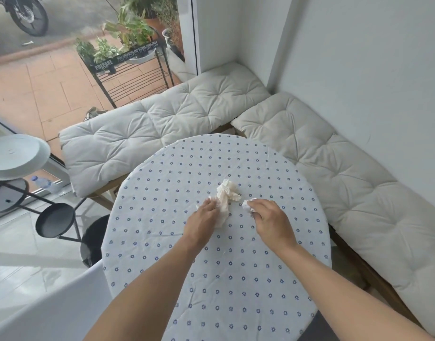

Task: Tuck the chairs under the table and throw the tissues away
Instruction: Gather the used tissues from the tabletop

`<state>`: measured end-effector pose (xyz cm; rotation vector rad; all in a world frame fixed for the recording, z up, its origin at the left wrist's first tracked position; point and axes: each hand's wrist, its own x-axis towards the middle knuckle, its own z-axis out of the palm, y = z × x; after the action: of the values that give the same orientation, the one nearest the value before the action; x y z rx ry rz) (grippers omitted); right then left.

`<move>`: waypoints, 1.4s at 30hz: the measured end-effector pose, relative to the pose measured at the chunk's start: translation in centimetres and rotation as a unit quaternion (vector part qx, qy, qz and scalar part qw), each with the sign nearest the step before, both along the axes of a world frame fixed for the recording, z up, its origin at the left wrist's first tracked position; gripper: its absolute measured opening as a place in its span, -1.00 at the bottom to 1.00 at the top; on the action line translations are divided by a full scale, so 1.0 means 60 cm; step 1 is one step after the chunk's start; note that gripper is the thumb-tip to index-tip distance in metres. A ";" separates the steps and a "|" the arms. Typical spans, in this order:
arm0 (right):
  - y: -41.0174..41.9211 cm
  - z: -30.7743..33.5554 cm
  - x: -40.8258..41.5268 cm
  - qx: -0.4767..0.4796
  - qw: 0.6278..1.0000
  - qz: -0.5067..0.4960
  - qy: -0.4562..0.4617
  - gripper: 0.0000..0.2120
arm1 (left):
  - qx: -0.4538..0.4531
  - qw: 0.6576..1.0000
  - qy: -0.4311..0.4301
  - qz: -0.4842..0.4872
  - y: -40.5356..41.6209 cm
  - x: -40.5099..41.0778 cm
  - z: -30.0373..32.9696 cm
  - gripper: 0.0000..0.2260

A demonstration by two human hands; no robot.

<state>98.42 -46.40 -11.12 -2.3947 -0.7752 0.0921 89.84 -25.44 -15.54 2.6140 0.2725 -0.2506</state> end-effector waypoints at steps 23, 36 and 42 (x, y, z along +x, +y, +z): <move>0.239 -0.020 -0.024 -0.052 0.994 0.085 0.054 -0.74 | 0.070 0.996 -0.052 0.032 0.240 -0.165 0.042 -0.79; 0.328 -0.055 -0.102 -0.120 0.985 0.120 0.032 -0.77 | 0.043 0.994 -0.085 0.047 0.264 -0.236 0.048 -0.67; 0.354 -0.048 -0.144 -0.100 0.987 0.121 0.028 -0.75 | 0.038 0.993 -0.075 0.078 0.292 -0.270 0.064 -0.75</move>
<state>89.78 -25.14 -13.98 -2.4602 -1.0725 0.3508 73.64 -7.91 -11.70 2.6530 0.4380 0.0100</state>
